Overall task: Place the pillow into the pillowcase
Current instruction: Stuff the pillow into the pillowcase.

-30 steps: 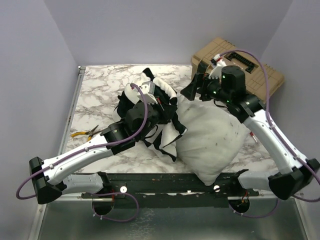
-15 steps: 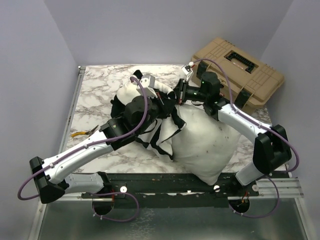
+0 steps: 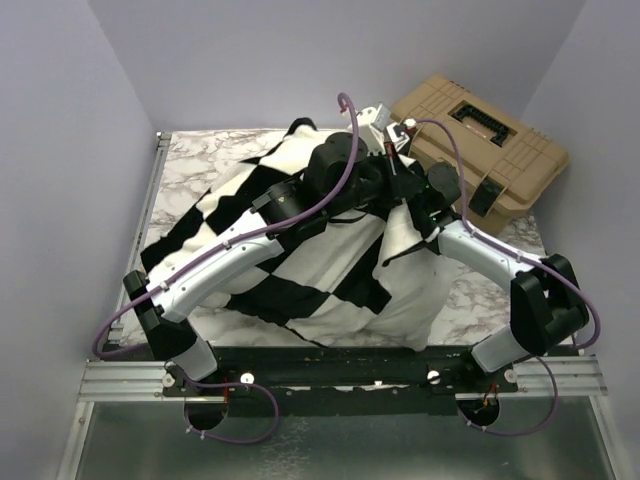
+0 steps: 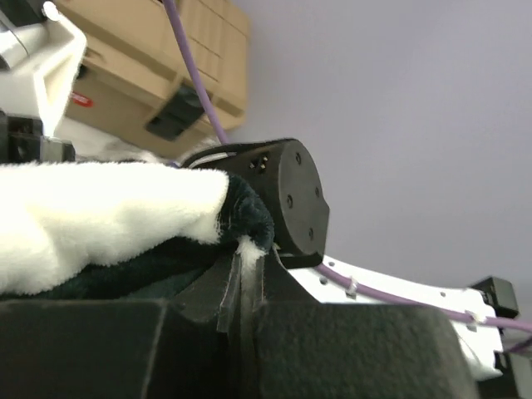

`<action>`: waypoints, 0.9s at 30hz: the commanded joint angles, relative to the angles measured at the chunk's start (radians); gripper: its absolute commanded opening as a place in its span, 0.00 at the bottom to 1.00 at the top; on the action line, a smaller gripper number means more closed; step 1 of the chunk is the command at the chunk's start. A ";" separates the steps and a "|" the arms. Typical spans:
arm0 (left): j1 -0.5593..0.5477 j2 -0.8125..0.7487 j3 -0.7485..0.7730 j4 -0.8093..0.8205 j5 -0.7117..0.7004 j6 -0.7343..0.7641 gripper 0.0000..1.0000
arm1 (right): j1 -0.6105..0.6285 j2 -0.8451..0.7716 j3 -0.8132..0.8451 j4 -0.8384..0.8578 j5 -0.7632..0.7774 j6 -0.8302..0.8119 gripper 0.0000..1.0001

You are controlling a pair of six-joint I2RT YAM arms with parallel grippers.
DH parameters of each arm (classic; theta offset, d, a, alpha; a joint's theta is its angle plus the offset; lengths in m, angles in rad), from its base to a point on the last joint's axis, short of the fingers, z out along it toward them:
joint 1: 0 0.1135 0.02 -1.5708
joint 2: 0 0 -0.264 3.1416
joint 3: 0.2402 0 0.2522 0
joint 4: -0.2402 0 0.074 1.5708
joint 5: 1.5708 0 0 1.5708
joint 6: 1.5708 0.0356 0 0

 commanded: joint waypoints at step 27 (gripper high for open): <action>-0.118 -0.239 -0.500 0.381 -0.319 0.193 0.00 | 0.014 -0.386 0.302 -0.809 0.723 -0.817 0.00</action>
